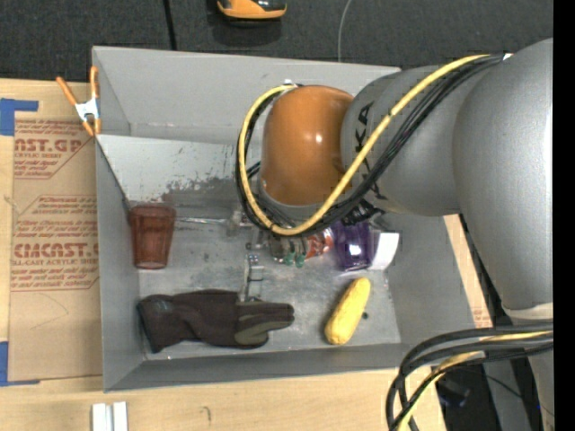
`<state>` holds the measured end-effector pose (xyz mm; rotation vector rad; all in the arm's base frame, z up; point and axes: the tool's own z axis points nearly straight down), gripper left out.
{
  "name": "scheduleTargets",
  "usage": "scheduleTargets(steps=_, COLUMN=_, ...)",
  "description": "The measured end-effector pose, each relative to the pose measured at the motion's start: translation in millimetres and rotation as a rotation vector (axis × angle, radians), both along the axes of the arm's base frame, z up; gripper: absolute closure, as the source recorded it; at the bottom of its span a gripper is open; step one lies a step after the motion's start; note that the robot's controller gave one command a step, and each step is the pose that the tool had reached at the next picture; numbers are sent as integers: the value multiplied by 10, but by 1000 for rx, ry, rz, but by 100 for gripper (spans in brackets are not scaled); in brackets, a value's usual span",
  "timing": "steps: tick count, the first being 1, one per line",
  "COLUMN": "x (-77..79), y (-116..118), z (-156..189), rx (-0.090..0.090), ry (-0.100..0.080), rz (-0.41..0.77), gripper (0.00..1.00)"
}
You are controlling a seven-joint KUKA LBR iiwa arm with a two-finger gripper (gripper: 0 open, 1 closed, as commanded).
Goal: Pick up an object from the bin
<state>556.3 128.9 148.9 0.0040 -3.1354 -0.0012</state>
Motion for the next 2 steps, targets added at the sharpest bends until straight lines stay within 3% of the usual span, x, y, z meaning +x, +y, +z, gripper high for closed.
scheduleTargets(steps=1, x=16, y=-6, z=47, rx=1, ry=-7, rz=-1, gripper=0)
scheduleTargets(steps=2, x=-143, y=11, z=-166, rx=1, ry=-18, rz=72, gripper=0)
